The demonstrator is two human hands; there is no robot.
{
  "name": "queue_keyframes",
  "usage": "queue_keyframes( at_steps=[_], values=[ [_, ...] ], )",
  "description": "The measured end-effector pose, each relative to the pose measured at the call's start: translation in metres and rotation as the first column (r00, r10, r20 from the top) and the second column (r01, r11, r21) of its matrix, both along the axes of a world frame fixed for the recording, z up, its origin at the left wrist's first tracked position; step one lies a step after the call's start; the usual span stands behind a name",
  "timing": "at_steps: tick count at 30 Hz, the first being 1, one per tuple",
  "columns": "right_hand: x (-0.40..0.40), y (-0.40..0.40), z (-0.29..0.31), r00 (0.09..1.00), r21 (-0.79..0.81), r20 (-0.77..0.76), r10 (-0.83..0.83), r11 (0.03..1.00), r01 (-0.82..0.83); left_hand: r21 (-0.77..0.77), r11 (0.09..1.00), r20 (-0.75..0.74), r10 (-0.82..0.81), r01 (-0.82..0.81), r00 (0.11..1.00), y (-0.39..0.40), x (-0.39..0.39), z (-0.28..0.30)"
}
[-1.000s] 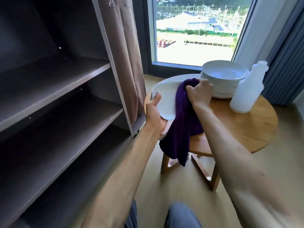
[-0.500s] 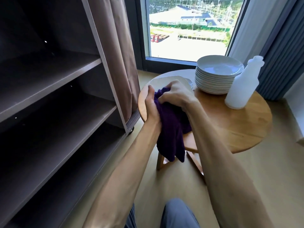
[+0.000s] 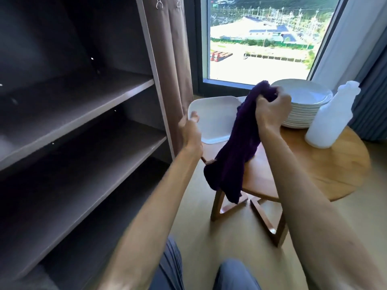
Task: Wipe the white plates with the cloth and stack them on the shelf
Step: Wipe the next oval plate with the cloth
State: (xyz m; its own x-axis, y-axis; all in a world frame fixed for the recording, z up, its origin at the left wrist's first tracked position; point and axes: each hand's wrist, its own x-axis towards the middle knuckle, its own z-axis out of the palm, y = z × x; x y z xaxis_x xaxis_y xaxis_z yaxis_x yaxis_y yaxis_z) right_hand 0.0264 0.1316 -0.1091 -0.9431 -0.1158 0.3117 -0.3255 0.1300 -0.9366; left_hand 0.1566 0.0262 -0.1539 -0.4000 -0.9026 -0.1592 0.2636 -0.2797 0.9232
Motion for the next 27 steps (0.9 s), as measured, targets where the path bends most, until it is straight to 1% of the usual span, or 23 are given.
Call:
queue_keyframes(
  at_steps=[2, 3, 5, 7, 9, 10, 11, 12, 14, 15, 16, 17, 19, 20, 21, 22, 23, 24, 25, 26, 27],
  values=[
    [-0.002, 0.003, -0.001, 0.999, -0.115, 0.029, -0.030, 0.993, 0.033, 0.144, 0.985, -0.009, 0.098, -0.096, 0.995, -0.009, -0.002, -0.002],
    [-0.001, 0.004, 0.000, 0.999, -0.187, 0.050, -0.003, 0.982, 0.012, 0.236, 0.964, -0.015, 0.128, -0.121, 0.992, -0.013, -0.004, -0.004],
    [0.004, 0.005, 0.003, 0.990, -0.320, 0.074, 0.124, 0.943, -0.094, 0.369, 0.917, -0.033, 0.174, -0.150, 0.984, -0.008, -0.007, -0.004],
    [0.012, 0.004, 0.003, 0.952, -0.384, 0.058, 0.302, 0.887, -0.257, 0.403, 0.899, -0.092, 0.226, -0.171, 0.970, 0.001, -0.017, -0.002],
    [0.023, 0.000, -0.003, 0.871, -0.399, 0.061, 0.488, 0.812, -0.427, 0.411, 0.891, -0.139, 0.273, -0.196, 0.952, 0.013, -0.027, 0.004],
    [0.027, -0.002, -0.007, 0.827, -0.414, 0.073, 0.558, 0.771, -0.484, 0.426, 0.885, -0.151, 0.275, -0.189, 0.950, 0.020, -0.030, 0.007],
    [0.030, -0.005, -0.012, 0.817, -0.402, 0.076, 0.572, 0.767, -0.500, 0.433, 0.887, -0.183, 0.259, -0.159, 0.948, 0.025, -0.035, 0.008],
    [0.031, -0.008, -0.016, 0.855, -0.342, 0.050, 0.517, 0.813, -0.472, 0.434, 0.890, -0.206, 0.249, -0.140, 0.947, 0.030, -0.036, 0.010],
    [0.033, -0.011, -0.026, 0.944, -0.147, -0.099, 0.316, 0.933, -0.328, 0.418, 0.900, -0.243, 0.239, -0.121, 0.940, 0.038, -0.038, 0.010],
    [0.034, -0.012, -0.030, 0.961, -0.065, -0.163, 0.224, 0.969, -0.237, 0.380, 0.917, -0.255, 0.233, -0.124, 0.938, 0.042, -0.040, 0.009],
    [0.037, -0.014, -0.034, 0.971, -0.010, -0.182, 0.154, 0.987, -0.158, 0.320, 0.939, -0.255, 0.212, -0.124, 0.943, 0.048, -0.040, 0.011],
    [0.039, -0.014, -0.038, 0.983, 0.019, -0.158, 0.097, 0.995, -0.096, 0.249, 0.962, -0.264, 0.175, -0.109, 0.949, 0.052, -0.040, 0.010],
    [0.039, -0.014, -0.046, 0.997, 0.007, -0.065, 0.035, 0.999, -0.035, 0.110, 0.991, -0.274, 0.106, -0.078, 0.956, 0.058, -0.041, 0.011],
    [0.038, -0.014, -0.048, 1.000, -0.020, -0.010, 0.009, 1.000, -0.009, 0.076, 0.995, -0.285, 0.081, -0.062, 0.955, 0.059, -0.041, 0.014],
    [0.034, -0.013, -0.050, 0.998, -0.075, 0.065, -0.007, 0.997, 0.012, 0.078, 0.996, -0.310, 0.067, -0.045, 0.948, 0.059, -0.042, 0.014],
    [0.030, -0.013, -0.049, 0.988, -0.182, 0.152, 0.003, 0.983, 0.026, 0.093, 0.995, -0.331, 0.060, -0.030, 0.942, 0.059, -0.042, 0.016],
    [0.025, -0.013, -0.048, 0.968, -0.336, 0.248, 0.042, 0.941, 0.046, 0.112, 0.994, -0.359, 0.054, -0.014, 0.932, 0.059, -0.042, 0.016],
    [0.020, -0.012, -0.047, 0.933, -0.492, 0.345, 0.099, 0.866, 0.090, 0.126, 0.992, -0.363, 0.046, 0.000, 0.931, 0.063, -0.040, 0.017],
    [0.016, -0.010, -0.046, 0.891, -0.610, 0.422, 0.168, 0.779, 0.142, 0.129, 0.992, -0.357, 0.032, 0.015, 0.933, 0.066, -0.039, 0.017],
    [0.012, -0.010, -0.047, 0.856, -0.697, 0.454, 0.246, 0.697, 0.169, 0.105, 0.994, -0.332, 0.012, 0.024, 0.943, 0.068, -0.036, 0.017],
    [0.008, -0.010, -0.047, 0.823, -0.744, 0.475, 0.311, 0.642, 0.187, 0.063, 0.998, -0.310, -0.006, 0.027, 0.951, 0.069, -0.034, 0.017]
  ],
)
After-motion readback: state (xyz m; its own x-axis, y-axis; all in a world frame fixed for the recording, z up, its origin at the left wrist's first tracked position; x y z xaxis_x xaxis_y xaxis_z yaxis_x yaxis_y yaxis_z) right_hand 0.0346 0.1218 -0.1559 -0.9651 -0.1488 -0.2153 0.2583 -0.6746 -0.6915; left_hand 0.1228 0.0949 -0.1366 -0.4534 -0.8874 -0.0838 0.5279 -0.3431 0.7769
